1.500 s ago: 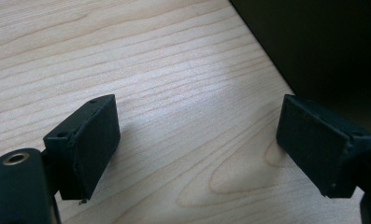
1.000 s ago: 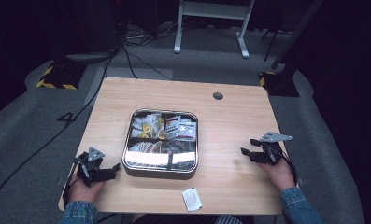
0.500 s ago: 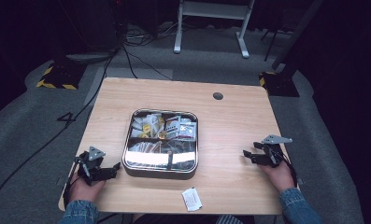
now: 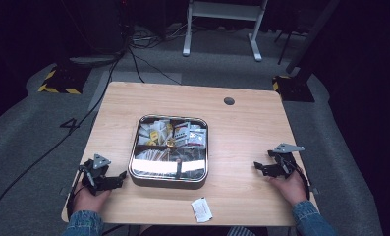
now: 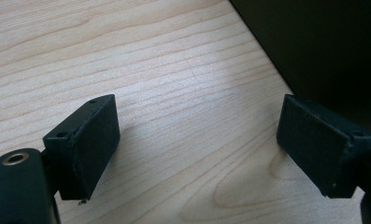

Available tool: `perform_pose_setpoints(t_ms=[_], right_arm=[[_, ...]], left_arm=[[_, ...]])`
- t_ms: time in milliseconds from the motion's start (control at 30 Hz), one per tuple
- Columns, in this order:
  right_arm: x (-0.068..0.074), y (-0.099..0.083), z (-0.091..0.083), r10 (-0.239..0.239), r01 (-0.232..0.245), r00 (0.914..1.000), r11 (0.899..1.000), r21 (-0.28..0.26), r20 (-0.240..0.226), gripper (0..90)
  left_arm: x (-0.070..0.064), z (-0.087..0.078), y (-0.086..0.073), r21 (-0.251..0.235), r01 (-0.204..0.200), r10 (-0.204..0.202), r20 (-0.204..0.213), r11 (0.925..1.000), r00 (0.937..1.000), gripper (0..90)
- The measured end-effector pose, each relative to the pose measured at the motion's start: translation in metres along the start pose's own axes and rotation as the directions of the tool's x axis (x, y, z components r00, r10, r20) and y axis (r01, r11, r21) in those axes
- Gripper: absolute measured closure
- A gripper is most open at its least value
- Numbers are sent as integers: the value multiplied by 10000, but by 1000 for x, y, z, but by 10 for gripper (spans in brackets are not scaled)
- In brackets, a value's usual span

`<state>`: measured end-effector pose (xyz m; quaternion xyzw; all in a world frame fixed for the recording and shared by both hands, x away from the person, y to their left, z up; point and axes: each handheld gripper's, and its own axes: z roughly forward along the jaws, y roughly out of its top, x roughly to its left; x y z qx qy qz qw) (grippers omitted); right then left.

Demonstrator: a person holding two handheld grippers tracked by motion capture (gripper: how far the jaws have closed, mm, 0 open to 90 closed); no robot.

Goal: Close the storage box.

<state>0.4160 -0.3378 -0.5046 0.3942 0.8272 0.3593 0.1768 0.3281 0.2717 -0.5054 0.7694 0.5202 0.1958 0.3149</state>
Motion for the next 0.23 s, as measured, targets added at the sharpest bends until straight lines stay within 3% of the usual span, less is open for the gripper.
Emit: perform_pose_setpoints(t_ms=[233], right_arm=[[1, -1, -1, 180, -179, 9997, 9998, -11, 181, 134]], left_arm=[[-1, -1, 0, 8, 78, -78, -58, 10000, 10000, 137]])
